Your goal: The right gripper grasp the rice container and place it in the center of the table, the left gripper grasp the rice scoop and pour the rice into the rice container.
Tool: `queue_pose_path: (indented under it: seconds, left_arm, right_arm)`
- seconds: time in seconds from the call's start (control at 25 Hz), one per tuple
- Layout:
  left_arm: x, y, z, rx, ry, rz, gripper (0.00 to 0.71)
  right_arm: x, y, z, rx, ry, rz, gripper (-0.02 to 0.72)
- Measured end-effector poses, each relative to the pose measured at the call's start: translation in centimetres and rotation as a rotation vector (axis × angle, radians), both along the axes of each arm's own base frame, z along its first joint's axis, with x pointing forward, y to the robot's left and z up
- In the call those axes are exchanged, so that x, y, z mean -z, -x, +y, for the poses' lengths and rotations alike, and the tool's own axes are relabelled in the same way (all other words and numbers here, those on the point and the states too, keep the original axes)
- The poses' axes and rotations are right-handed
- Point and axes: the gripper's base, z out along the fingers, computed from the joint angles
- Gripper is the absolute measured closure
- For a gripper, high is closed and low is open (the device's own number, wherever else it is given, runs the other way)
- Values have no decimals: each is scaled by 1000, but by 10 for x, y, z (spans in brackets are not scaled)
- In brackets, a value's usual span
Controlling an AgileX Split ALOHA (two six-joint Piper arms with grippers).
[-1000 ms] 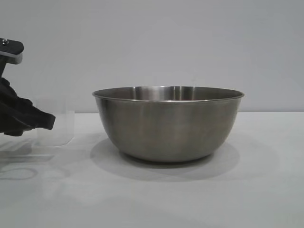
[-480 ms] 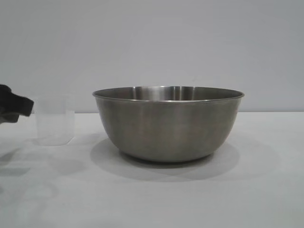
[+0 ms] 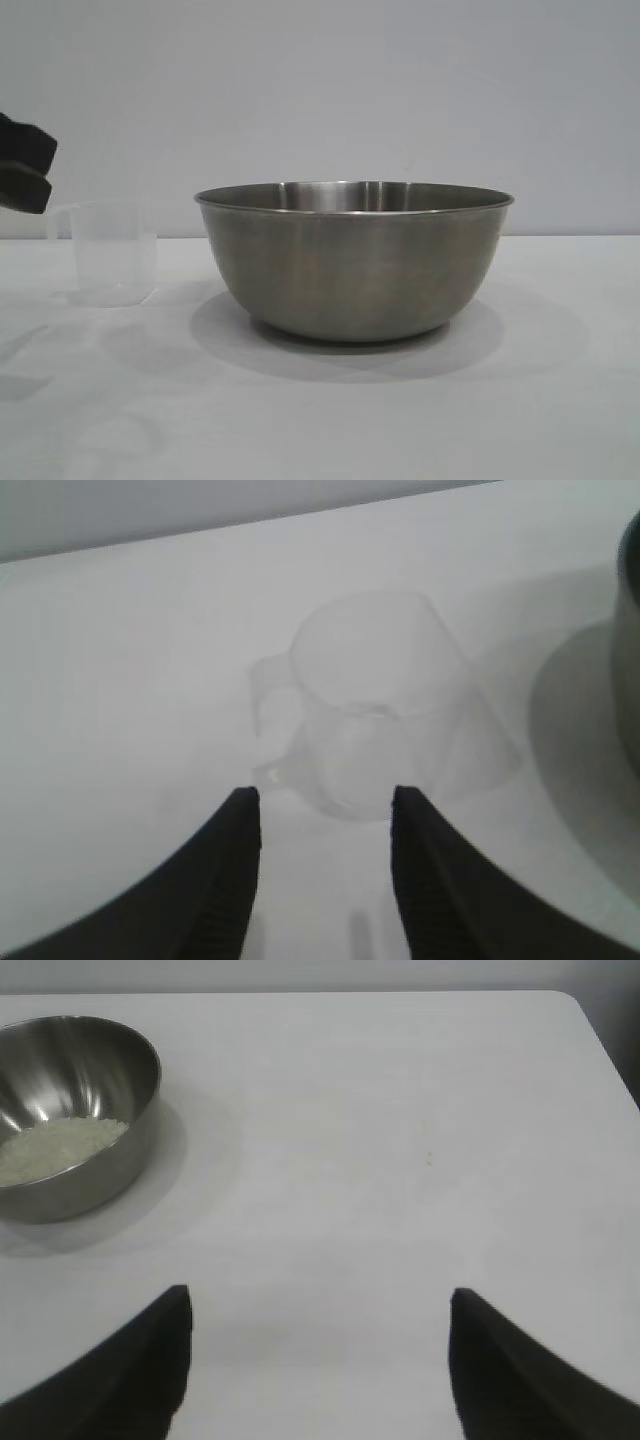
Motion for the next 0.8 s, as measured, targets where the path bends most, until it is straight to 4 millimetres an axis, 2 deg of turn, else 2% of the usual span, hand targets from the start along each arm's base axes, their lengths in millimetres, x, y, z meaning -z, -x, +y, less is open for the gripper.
queue_pose_path:
  seconds: [0.32, 0.36, 0.56, 0.72, 0.76, 0.8]
  left_arm:
    - [-46, -9, -16, 102, 15, 94, 448]
    - [-51, -11, -18, 113, 16, 106, 395]
    - [-77, -16, -28, 178, 14, 182, 225]
    - [-99, -18, -33, 229, -4, 225, 230]
    - [-107, -18, -34, 242, -8, 222, 188]
    - [-114, -17, -34, 255, -19, 226, 203]
  right_arm:
    - [0, 0, 0, 0, 0, 0, 247]
    - [0, 0, 0, 0, 0, 0, 247]
    - [0, 0, 0, 0, 0, 0, 247]
    - [0, 0, 0, 0, 0, 0, 247]
    - [0, 0, 0, 0, 0, 0, 247]
    - [0, 0, 0, 0, 0, 0, 247]
